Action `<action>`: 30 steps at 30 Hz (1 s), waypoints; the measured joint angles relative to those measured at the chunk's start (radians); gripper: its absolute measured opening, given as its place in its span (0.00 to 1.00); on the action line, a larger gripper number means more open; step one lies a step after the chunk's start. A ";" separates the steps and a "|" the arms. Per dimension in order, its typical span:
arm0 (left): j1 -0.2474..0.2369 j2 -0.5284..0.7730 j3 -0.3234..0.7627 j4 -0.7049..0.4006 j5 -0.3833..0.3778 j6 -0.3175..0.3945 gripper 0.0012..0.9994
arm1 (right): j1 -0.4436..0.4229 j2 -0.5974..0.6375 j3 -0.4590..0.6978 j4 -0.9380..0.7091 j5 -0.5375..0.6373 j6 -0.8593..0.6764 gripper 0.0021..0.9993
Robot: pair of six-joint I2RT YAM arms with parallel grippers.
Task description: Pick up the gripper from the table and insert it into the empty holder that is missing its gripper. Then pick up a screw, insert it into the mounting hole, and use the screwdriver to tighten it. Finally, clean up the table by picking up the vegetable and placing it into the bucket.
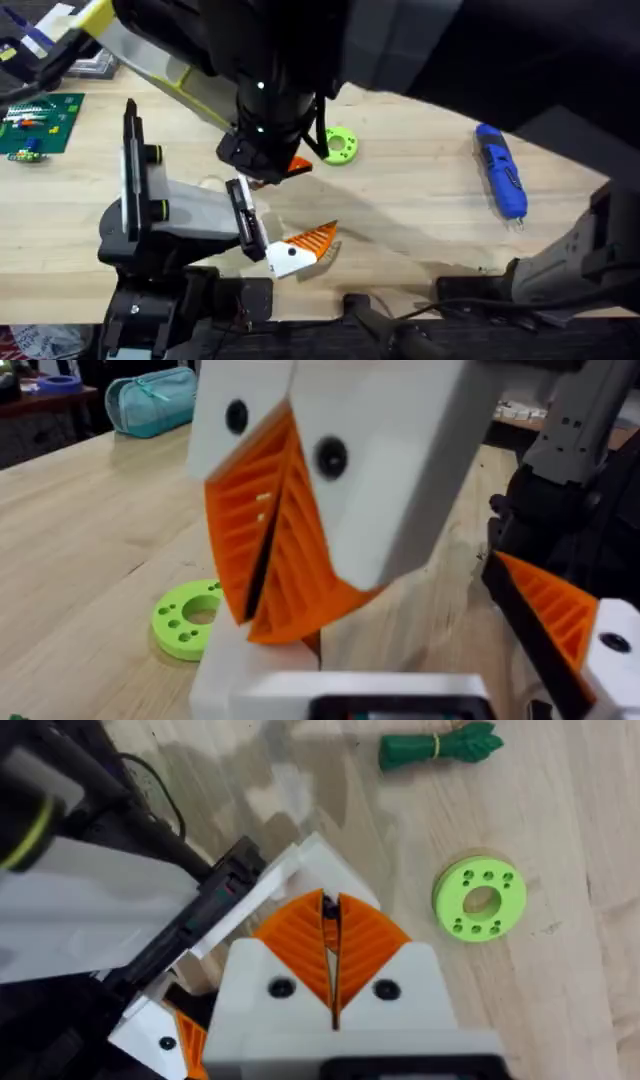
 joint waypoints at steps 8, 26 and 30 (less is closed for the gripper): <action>0.000 0.000 0.000 0.001 -0.002 0.001 0.99 | 0.000 0.002 0.000 0.024 -0.002 0.000 0.01; 0.002 -0.001 0.000 0.000 -0.003 -0.004 0.99 | -0.013 0.003 0.000 0.025 0.026 0.002 0.73; 0.002 -0.001 0.000 0.000 -0.002 -0.015 0.99 | -0.026 0.002 0.000 0.024 0.047 0.000 0.98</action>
